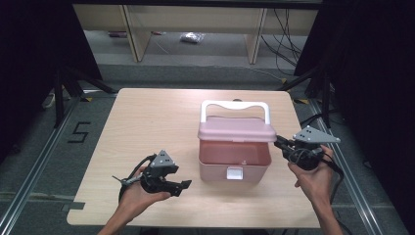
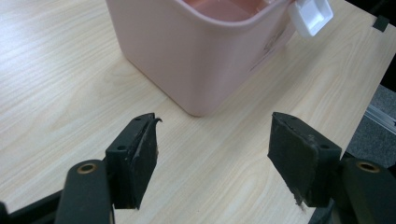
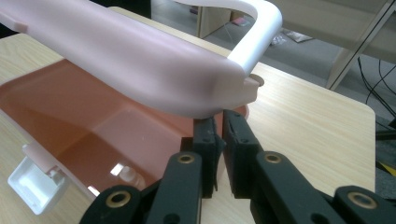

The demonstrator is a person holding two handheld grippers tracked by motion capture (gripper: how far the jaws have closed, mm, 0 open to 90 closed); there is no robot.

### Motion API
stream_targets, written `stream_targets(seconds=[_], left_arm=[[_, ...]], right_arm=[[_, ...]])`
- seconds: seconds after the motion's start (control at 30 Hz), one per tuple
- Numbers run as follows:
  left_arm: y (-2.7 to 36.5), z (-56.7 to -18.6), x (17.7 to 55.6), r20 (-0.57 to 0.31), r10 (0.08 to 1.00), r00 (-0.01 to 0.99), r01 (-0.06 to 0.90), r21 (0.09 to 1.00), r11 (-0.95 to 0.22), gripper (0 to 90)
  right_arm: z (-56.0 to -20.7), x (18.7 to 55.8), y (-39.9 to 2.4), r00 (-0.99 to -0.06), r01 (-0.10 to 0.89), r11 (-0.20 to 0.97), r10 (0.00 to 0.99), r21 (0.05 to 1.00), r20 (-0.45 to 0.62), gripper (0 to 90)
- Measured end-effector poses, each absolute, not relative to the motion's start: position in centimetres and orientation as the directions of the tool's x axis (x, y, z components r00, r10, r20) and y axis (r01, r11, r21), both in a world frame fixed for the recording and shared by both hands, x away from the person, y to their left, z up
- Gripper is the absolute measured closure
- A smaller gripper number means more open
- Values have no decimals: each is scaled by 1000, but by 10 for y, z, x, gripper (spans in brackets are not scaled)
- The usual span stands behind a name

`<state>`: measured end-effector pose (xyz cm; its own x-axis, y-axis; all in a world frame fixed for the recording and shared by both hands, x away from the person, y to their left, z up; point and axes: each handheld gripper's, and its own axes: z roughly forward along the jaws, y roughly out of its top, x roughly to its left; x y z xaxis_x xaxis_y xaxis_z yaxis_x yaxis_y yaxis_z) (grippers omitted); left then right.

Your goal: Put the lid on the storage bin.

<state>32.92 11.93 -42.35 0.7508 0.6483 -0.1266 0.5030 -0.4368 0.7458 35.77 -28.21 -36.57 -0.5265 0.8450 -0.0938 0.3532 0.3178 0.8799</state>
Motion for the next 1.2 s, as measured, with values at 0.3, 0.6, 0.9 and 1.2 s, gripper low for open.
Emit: stream_targets(seconds=[0.3, 0.6, 0.9, 1.2], left_arm=[[123, -428, 325, -121, 656, 745, 507, 741, -441, 324], [121, -437, 319, -126, 638, 760, 508, 727, -461, 324], [125, -444, 314, -129, 645, 753, 515, 726, -455, 310], [131, -449, 310, -143, 647, 749, 528, 718, -453, 308]], right_arm=[[-370, 355, -282, -531, 374, 321, 843, 870, -83, 841], [-374, 353, -284, -548, 384, 346, 831, 856, -91, 843], [-379, 351, -280, -559, 406, 340, 827, 848, -64, 846], [-379, 344, -279, -565, 423, 338, 823, 841, -47, 845]])
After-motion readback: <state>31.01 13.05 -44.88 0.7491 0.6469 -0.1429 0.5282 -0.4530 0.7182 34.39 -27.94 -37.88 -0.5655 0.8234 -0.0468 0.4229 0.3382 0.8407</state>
